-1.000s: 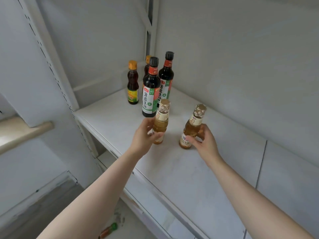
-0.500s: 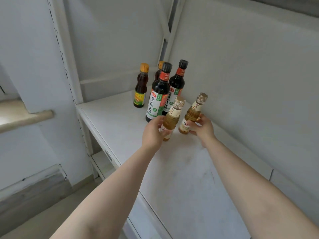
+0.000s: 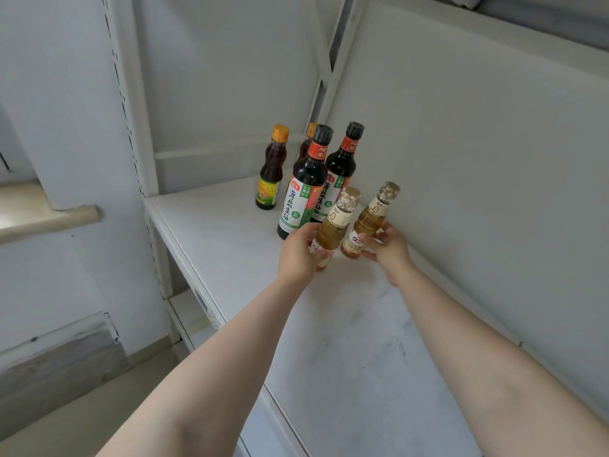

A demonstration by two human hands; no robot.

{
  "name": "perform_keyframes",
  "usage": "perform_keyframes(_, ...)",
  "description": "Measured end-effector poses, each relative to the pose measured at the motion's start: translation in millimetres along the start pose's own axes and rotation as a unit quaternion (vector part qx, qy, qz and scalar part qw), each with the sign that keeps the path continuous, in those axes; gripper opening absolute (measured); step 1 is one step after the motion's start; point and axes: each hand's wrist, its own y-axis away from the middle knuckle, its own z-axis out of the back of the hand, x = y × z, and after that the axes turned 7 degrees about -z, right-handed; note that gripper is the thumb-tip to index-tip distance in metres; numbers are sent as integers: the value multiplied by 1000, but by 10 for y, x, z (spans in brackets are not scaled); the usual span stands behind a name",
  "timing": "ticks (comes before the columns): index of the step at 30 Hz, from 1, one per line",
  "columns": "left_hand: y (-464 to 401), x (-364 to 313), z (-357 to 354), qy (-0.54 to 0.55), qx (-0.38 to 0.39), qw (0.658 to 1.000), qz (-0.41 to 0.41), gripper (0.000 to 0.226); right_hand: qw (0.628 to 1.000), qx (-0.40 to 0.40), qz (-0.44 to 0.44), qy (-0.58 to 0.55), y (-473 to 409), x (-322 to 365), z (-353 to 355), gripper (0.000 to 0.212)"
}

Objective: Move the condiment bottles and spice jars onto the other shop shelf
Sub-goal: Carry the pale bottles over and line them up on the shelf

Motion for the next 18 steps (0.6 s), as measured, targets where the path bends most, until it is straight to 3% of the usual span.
perform_keyframes(5,-112,6,-90,-17,15,1000,-14,45,998,-57,-1,41,29,-177,104,64)
perform_keyframes(18,-194,13,-204,-23,35,999,-32,44,993,-118,0,28,332,-398,435,37)
